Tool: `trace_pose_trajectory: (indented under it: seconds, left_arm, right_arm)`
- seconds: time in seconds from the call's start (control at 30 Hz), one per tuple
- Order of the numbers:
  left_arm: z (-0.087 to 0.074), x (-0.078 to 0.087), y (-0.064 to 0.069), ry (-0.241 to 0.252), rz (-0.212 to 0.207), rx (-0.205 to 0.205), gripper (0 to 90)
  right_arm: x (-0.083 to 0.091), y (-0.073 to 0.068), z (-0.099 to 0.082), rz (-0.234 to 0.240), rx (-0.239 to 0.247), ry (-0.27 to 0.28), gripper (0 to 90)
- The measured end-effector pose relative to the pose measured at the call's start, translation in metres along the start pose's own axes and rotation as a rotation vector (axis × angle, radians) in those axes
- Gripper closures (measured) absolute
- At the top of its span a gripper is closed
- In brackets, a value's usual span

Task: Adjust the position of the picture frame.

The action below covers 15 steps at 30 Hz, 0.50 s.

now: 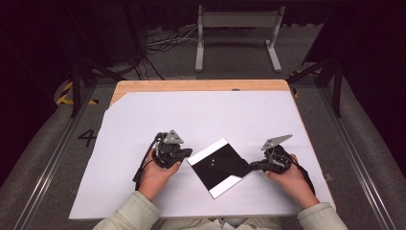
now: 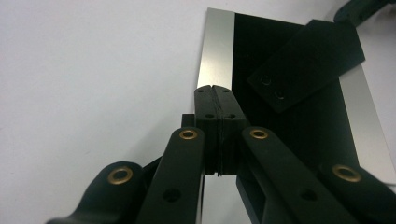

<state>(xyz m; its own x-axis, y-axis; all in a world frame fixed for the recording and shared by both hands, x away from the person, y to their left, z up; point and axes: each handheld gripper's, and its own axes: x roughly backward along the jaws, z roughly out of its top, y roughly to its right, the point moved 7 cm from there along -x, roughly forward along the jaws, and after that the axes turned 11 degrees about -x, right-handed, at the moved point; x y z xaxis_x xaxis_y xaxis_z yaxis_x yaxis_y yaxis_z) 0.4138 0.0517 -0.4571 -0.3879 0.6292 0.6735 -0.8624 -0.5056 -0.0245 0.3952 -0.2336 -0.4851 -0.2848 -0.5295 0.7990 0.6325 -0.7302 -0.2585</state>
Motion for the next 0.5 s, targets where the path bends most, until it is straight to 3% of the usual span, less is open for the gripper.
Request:
trace_pose_trajectory:
  seconds: [0.2,0.5]
  left_arm:
    - [0.0,0.0,-0.002,0.001,0.003,0.003,89.6]
    - [-0.002,0.002,-0.004,-0.004,0.007,0.007,89.7]
  right_arm:
    - [-0.004,-0.022,-0.006,0.005,0.05,-0.009,90.0]
    - [-0.011,-0.052,-0.012,0.073,0.115,-0.048,90.0]
